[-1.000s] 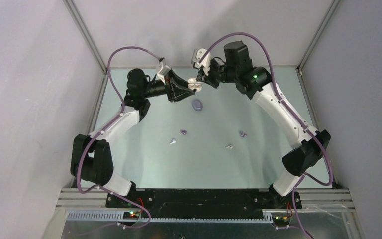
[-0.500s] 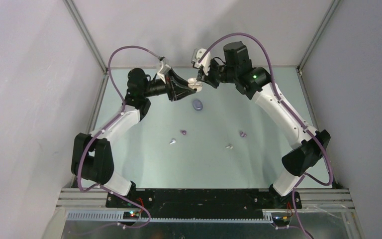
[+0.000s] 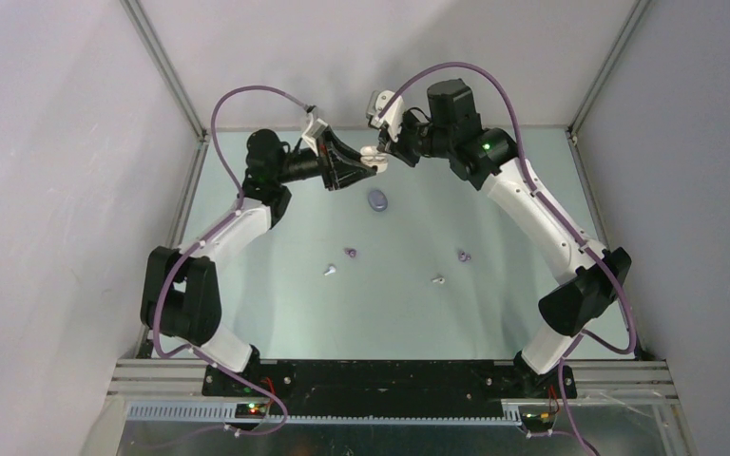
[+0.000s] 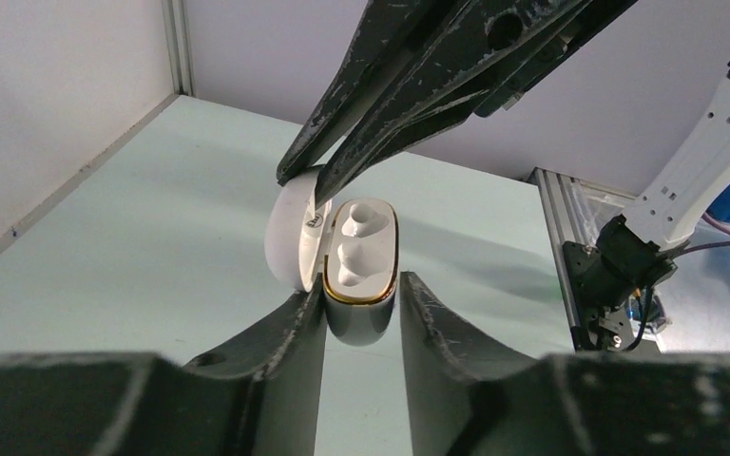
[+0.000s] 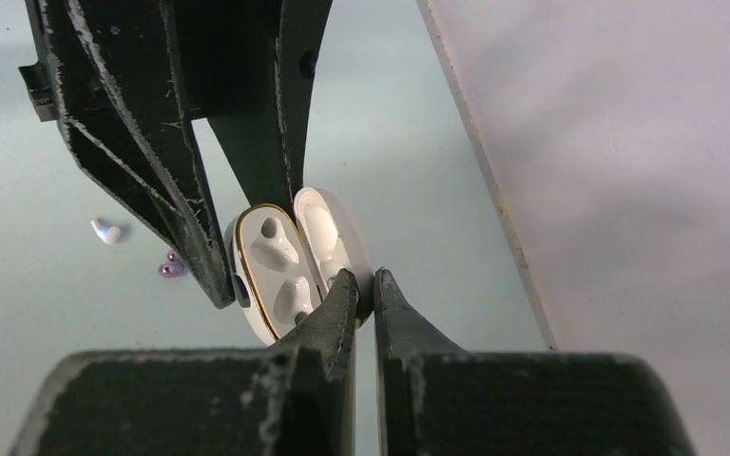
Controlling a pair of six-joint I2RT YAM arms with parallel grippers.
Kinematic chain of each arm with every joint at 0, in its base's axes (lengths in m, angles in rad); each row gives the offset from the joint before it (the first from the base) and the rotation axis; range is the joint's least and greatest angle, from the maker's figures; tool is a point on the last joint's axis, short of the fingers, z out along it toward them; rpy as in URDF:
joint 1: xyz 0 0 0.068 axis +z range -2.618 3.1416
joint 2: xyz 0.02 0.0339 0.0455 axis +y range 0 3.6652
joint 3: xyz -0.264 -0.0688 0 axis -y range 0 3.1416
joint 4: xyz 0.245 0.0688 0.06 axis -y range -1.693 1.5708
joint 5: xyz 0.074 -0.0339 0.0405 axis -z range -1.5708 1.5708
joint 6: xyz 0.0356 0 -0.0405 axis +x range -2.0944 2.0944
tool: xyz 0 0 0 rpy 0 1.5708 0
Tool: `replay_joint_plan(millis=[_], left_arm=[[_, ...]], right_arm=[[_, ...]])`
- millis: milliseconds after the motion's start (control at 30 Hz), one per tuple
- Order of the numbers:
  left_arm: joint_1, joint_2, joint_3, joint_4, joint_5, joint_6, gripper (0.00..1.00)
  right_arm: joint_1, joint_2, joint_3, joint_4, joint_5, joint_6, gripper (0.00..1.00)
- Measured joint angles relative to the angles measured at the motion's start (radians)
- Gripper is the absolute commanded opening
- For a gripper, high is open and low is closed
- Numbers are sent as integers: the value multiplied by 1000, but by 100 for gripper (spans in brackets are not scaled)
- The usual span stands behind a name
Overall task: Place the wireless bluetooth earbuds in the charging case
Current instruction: Pass from the right arm to the left
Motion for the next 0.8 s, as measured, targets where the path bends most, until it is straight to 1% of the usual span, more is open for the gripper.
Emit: replay_joint_plan(millis=[367, 433, 500, 633, 667, 700, 733, 800], left_arm=[[0, 0, 0, 14, -6, -11, 38], [0, 2, 0, 13, -7, -11, 37], [0, 3, 0, 12, -7, -11, 34], [0, 3, 0, 6, -7, -11, 21], [-1, 3, 0, 6, -7, -11, 16], [-1, 3, 0, 6, -7, -11, 14], [-1, 4, 0, 6, -7, -11, 8], [-1, 8, 0, 7, -8, -12, 2]], right_arm=[[1, 0, 0, 12, 3, 16, 0], [1, 0, 0, 13, 4, 17, 0], [1, 0, 0, 13, 4, 18, 0], [1, 0, -2, 14, 6, 19, 0], [1, 0, -2, 14, 6, 19, 0], [1, 0, -3, 14, 6, 19, 0], [1, 0, -4, 16, 6, 19, 0], [1, 0, -6, 18, 8, 18, 12]])
